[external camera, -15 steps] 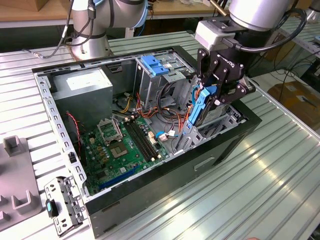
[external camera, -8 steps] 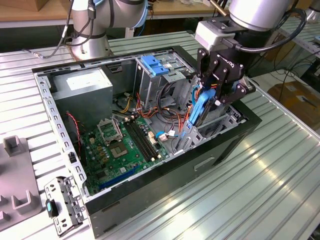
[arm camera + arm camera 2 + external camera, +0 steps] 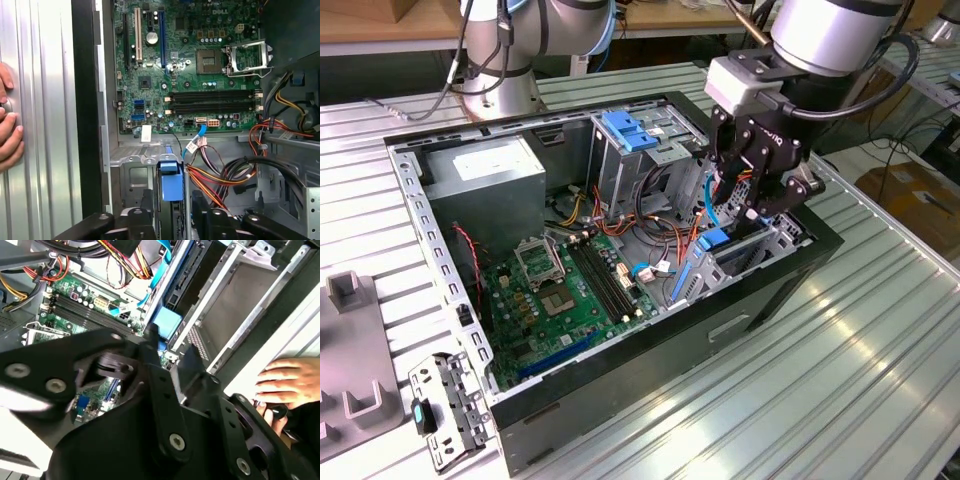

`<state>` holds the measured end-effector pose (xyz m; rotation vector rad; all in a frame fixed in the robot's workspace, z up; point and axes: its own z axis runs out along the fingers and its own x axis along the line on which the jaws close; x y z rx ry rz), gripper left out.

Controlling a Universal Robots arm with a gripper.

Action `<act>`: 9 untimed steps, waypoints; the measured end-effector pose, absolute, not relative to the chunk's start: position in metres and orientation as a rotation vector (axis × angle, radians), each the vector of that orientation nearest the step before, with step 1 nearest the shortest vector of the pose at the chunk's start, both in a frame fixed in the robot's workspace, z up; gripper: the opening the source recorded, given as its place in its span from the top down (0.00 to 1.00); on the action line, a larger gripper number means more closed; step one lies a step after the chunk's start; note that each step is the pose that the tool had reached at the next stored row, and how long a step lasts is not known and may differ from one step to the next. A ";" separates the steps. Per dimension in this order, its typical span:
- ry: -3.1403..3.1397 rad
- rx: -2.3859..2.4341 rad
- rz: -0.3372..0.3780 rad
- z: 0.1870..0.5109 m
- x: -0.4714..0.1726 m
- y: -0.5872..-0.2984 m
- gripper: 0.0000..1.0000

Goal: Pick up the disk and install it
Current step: 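Insert the disk into the insertion slot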

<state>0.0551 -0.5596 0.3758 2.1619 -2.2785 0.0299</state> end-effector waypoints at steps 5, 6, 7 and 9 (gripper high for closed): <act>-2.278 2.162 0.030 0.364 0.055 -0.561 0.82; -2.278 2.162 0.030 0.364 0.055 -0.561 0.88; -2.278 2.162 0.030 0.364 0.055 -0.561 0.89; -2.278 2.162 0.030 0.363 0.055 -0.561 0.89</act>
